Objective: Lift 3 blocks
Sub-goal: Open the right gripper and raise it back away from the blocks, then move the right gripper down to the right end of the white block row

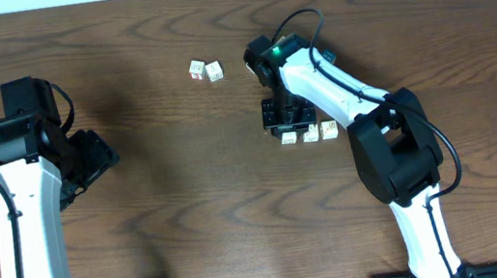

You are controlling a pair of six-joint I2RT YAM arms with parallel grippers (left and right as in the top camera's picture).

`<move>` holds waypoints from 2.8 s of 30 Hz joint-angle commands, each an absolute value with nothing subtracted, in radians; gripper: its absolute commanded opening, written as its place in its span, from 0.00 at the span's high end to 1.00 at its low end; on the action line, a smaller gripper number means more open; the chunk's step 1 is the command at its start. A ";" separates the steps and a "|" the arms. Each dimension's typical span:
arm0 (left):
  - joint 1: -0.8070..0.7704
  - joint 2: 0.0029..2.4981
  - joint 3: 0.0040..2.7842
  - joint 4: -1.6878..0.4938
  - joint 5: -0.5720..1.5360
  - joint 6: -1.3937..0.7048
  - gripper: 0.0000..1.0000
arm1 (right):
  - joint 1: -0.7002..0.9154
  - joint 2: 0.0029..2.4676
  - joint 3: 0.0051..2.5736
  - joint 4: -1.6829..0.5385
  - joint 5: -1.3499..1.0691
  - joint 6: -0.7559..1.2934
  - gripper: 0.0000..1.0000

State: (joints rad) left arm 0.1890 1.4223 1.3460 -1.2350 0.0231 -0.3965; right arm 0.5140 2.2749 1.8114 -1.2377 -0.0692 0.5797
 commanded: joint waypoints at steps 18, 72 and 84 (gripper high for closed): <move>0.192 1.419 1.364 -1.241 0.017 -0.406 0.23 | 0.553 2.250 1.809 -1.212 -0.080 0.567 0.56; 0.192 1.419 1.364 -1.241 0.017 -0.406 0.23 | 0.008 2.216 1.753 -1.393 -0.498 -0.018 0.99; 0.192 1.419 1.364 -1.241 0.017 -0.406 0.23 | -0.064 2.216 1.537 -1.259 -0.665 -0.083 0.99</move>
